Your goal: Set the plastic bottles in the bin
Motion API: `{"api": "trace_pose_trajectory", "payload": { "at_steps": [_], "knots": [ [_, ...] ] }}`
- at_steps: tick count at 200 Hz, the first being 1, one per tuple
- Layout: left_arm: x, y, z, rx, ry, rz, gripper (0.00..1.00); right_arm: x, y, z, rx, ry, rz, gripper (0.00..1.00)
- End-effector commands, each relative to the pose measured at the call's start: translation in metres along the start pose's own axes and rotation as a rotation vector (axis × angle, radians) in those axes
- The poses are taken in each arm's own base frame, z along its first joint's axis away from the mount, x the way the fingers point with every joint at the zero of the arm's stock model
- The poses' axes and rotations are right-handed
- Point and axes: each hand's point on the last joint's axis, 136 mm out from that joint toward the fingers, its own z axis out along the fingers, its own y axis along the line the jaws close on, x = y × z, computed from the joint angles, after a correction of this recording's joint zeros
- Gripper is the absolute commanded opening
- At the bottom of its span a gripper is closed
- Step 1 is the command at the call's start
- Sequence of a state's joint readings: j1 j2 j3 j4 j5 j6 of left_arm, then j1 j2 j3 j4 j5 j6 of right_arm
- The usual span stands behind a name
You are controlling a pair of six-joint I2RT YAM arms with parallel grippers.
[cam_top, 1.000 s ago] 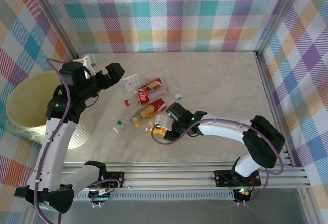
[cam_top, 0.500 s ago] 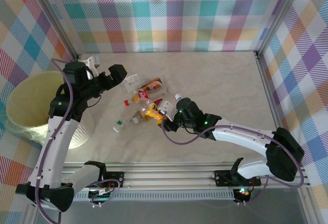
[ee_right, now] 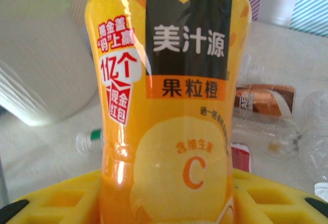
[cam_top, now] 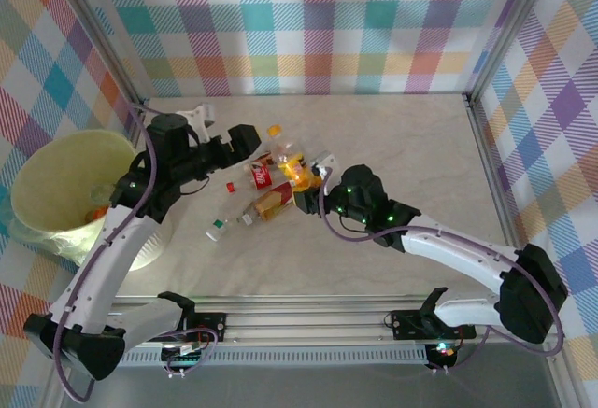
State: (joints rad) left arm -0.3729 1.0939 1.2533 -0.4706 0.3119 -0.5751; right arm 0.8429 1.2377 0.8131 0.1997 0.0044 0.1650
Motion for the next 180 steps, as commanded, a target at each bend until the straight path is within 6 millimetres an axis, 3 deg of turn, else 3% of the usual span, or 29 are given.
{"api": "trace_pose_trajectory", "payload": {
  "at_steps": [1,50,82,146,180],
  "knots": [
    [-0.002,-0.013,0.014,0.008,-0.024,0.073,1.00,-0.026,0.011,-0.009,-0.069,-0.093,0.090,0.41],
    [0.027,-0.041,0.056,0.070,0.108,0.116,1.00,-0.034,0.026,-0.010,-0.151,-0.085,0.091,0.42],
    [0.040,-0.044,0.075,0.053,0.148,0.117,1.00,-0.032,0.028,-0.007,-0.160,-0.078,0.093,0.43],
    [0.055,-0.042,0.085,0.056,0.201,0.110,0.69,-0.033,0.024,-0.007,-0.139,-0.077,0.093,0.47],
    [0.053,-0.039,0.082,0.043,0.184,0.136,0.61,-0.032,0.026,-0.007,-0.149,-0.068,0.086,0.57]
  ]
}}
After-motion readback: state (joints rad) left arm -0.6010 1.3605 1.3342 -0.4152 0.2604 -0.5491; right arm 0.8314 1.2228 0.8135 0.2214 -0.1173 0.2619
